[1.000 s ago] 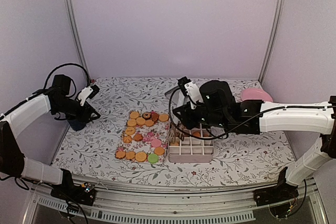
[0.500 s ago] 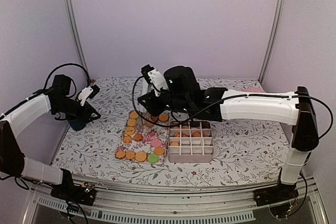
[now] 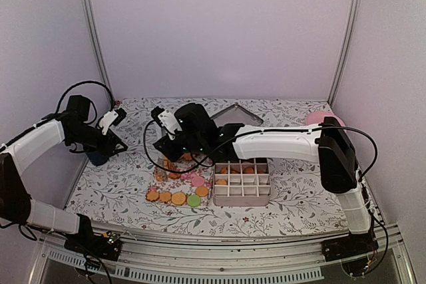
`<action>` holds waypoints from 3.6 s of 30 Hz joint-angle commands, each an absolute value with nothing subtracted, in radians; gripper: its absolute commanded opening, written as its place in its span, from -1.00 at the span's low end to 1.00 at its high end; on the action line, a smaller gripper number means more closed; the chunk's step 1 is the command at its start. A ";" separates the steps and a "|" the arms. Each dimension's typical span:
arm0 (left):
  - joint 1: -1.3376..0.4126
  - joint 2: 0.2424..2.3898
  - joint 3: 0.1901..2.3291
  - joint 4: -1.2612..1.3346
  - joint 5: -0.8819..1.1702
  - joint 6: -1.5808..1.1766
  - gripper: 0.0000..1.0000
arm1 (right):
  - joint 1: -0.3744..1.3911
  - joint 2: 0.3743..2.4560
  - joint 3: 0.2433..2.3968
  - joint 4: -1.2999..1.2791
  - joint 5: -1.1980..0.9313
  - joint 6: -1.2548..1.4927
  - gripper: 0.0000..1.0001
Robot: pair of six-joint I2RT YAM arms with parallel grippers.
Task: Pack the cookies
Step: Pick up the fake cookies from the plate.
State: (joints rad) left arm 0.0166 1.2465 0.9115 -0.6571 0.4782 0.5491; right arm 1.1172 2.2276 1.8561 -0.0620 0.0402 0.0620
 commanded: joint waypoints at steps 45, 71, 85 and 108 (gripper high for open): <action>0.027 1.244 0.891 -0.649 0.459 0.552 -0.03 | 1.130 2.272 1.819 0.015 -0.028 0.077 -0.20; 0.026 1.244 0.916 -0.671 0.466 0.552 -0.03 | 1.156 2.227 1.843 0.133 0.025 -0.044 -0.19; 0.026 1.238 0.914 -0.676 0.458 0.558 -0.03 | 1.148 2.275 1.864 0.167 -0.038 -0.017 -0.19; 0.027 1.243 0.916 -0.675 0.459 0.558 -0.03 | 1.146 2.283 1.775 0.157 -0.067 0.040 -0.34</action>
